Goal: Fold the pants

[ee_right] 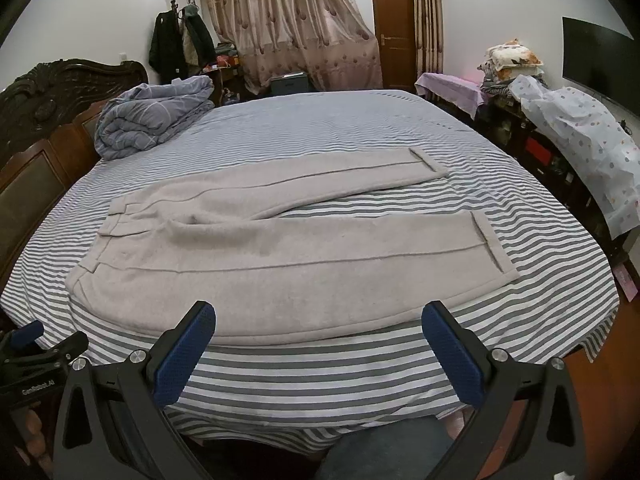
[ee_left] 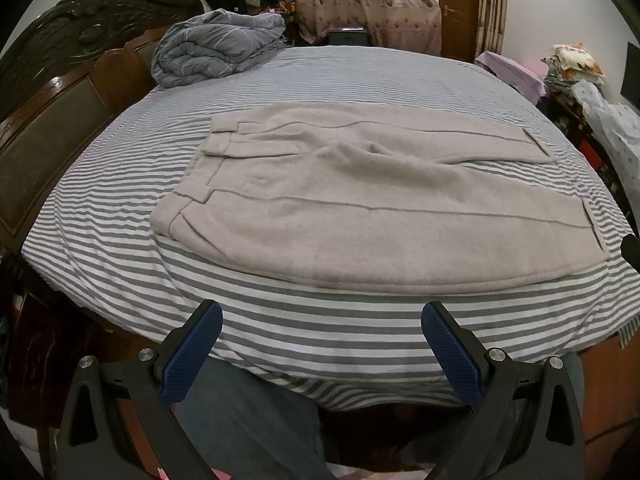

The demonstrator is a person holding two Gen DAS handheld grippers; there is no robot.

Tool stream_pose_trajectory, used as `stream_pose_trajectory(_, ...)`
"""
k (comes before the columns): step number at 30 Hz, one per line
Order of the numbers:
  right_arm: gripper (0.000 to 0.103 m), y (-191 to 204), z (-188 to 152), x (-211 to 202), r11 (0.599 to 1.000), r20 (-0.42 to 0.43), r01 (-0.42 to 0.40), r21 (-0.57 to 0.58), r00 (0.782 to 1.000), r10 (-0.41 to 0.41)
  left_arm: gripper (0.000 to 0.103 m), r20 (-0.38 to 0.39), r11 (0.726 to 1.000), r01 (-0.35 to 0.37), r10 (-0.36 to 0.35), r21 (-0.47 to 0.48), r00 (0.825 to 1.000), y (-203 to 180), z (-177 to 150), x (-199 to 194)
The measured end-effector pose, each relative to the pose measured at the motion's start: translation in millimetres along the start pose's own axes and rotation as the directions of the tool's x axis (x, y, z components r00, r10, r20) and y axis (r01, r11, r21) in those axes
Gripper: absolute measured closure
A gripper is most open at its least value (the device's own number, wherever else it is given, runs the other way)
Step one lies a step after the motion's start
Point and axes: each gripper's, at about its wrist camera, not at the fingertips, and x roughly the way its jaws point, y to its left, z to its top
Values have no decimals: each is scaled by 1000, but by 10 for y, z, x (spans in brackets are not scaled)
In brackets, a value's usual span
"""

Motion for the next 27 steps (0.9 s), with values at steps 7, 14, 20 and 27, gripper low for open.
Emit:
stream_pose_trajectory(7,0,-3,5,-29,1000,-1,10,-9,1000,-10,4,-3,1000,3,-3,7,1000,-41,3,19)
stream_pose_trajectory(14,0,-23,-6,13,1000,-19,13,-10,1000,-13,5,-3,1000,1,-1,19,1000,-95,9,60)
stream_pose_trajectory(20,0,14,-31,138,1000,-43,-5,-20,999,4,5,-10,999,-6,7,32,1000,-127,33,135)
stream_pose_trajectory(27,1,41,-26,298,1000,-64,-17,-25,998,15,5,-25,998,-17,18,55,1000,-177,109,244)
